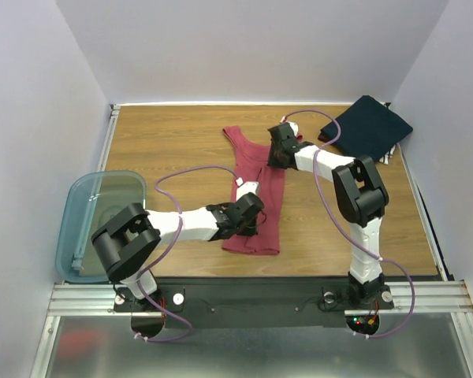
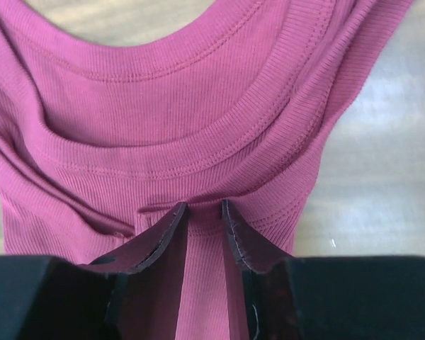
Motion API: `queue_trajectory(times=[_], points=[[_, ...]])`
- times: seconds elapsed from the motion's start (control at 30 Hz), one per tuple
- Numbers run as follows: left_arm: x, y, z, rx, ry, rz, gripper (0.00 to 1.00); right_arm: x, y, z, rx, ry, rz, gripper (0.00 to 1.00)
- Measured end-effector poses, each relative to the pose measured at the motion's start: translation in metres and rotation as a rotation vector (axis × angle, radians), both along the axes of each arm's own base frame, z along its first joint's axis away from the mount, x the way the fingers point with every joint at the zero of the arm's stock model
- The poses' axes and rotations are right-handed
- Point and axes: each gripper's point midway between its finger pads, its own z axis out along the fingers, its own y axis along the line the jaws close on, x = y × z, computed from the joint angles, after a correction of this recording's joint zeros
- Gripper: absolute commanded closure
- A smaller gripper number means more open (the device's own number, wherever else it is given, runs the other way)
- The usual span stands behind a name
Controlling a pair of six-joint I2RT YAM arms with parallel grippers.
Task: Fold and stack the tank tops
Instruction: Fold the tank top
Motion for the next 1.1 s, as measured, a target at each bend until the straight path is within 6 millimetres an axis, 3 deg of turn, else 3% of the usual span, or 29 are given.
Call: queue_trajectory(times=[0.13, 0.23, 0.4, 0.63, 0.73, 0.83, 1.0, 1.1], points=[[-0.005, -0.008, -0.014, 0.001, 0.018, -0.019, 1.0, 0.02, 0.007, 0.001, -0.001, -0.024, 0.007, 0.68], [0.003, -0.017, -0.017, -0.001, 0.013, -0.007, 1.0, 0.035, 0.013, 0.002, 0.0, -0.043, 0.017, 0.66], [0.038, -0.036, -0.016, -0.011, 0.005, 0.04, 1.0, 0.062, 0.023, 0.004, -0.001, -0.08, 0.035, 0.6], [0.091, -0.024, -0.014, -0.002, 0.004, 0.121, 1.0, 0.087, 0.012, 0.012, -0.011, -0.104, 0.028, 0.5], [0.105, -0.016, -0.013, 0.023, 0.001, 0.131, 1.0, 0.093, 0.005, 0.021, -0.017, -0.115, 0.024, 0.37], [0.107, -0.01, -0.013, 0.041, 0.003, 0.109, 1.0, 0.1, 0.001, 0.031, -0.023, -0.136, 0.027, 0.26], [0.101, -0.012, -0.011, 0.047, 0.015, 0.058, 1.0, 0.104, -0.002, 0.054, -0.035, -0.174, 0.039, 0.24], [0.095, -0.012, -0.009, 0.036, 0.022, 0.043, 1.0, 0.102, -0.002, 0.079, -0.025, -0.205, 0.04, 0.24]])
